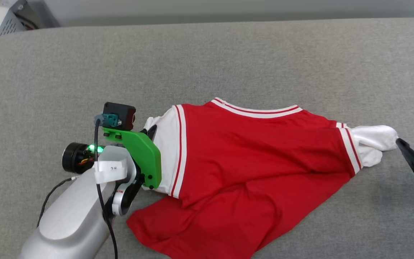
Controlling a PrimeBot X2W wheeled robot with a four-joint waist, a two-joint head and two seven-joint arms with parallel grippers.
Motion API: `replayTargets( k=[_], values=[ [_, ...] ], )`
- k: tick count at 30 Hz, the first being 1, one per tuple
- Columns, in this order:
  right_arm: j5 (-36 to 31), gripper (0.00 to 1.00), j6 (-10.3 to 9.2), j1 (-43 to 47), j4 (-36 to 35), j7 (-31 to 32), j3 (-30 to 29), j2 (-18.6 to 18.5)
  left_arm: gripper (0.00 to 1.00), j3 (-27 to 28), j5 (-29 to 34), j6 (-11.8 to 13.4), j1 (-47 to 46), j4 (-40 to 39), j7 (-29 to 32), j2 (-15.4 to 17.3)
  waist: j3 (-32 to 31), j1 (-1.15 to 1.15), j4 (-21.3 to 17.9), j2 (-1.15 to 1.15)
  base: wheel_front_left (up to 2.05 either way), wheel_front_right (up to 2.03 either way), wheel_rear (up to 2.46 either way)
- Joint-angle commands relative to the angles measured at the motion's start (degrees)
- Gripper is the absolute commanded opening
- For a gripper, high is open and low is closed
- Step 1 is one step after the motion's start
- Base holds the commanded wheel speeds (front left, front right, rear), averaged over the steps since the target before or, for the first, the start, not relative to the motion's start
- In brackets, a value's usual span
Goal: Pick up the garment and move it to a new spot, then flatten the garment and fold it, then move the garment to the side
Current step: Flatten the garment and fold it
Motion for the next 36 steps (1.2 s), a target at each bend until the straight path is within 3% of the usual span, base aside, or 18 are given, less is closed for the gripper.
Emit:
replayTargets(
  k=[1, 7, 14, 15, 16, 17, 22, 29, 36],
  values=[
    [0.91, 1.00, -0.02, -2.05, 1.10, 0.79, 1.61, -0.79, 0.00, -0.10, 0.58, 0.39, -1.18, -0.53, 0.09, 0.19, 2.06, 0.00, 1.44, 0.00, 0.00, 0.00, 0.00],
    [3.45, 1.00, -0.02, -8.28, 8.37, 3.61, 9.48, -4.00, 0.00, -0.56, 1.39, 0.56, -3.21, -1.56, 0.01, -0.58, 5.14, 0.00, 3.14, 0.00, 0.00, 0.00, 0.00],
    [7.14, 1.00, -0.02, -10.07, 16.14, 6.93, 17.47, -4.66, 0.00, -0.67, 1.47, 0.51, -4.01, -1.03, -0.59, -1.10, 6.40, 0.00, 3.78, 0.00, 0.00, 0.00, 0.00],
    [7.81, 0.86, -0.02, -10.08, 16.98, 7.97, 18.80, -4.62, 0.00, -0.66, 1.42, 0.50, -3.97, -0.89, -0.67, -1.08, 6.32, 0.00, 3.70, 0.00, 0.00, 0.00, 0.00],
    [8.47, 0.32, -0.02, -10.13, 17.52, 8.67, 19.69, -4.56, 0.00, -0.66, 1.38, 0.51, -3.92, -0.78, -0.69, -1.06, 6.23, 0.00, 3.63, 0.00, 0.00, 0.00, 0.00],
    [9.27, 0.00, -0.02, -10.21, 18.00, 9.24, 20.30, -4.41, 0.00, -0.65, 1.32, 0.51, -3.85, -0.68, -0.73, -1.04, 6.10, 0.00, 3.53, 0.00, 0.00, 0.00, 0.00],
    [11.29, 0.00, -0.02, -12.41, 17.82, 8.39, 21.96, -5.41, 0.00, -0.32, 1.03, 0.34, -3.45, -0.24, -1.46, -0.56, 4.22, 0.00, 2.70, 0.00, 0.00, 0.00, 0.00],
    [11.18, 0.00, -0.02, -16.15, 15.50, 5.09, 19.27, -7.99, 0.00, 1.01, 1.51, 0.14, -4.41, 0.25, -4.15, 0.50, 0.24, 0.00, 1.58, 0.00, 0.00, 0.00, 0.00],
    [8.37, 0.00, -0.02, -20.46, 13.45, 3.27, 16.05, -9.05, 0.00, 3.65, 1.57, -1.74, -9.02, 3.16, -8.80, 0.68, -2.32, 0.00, 0.62, 0.00, 0.00, 0.00, 0.00]
  ],
)
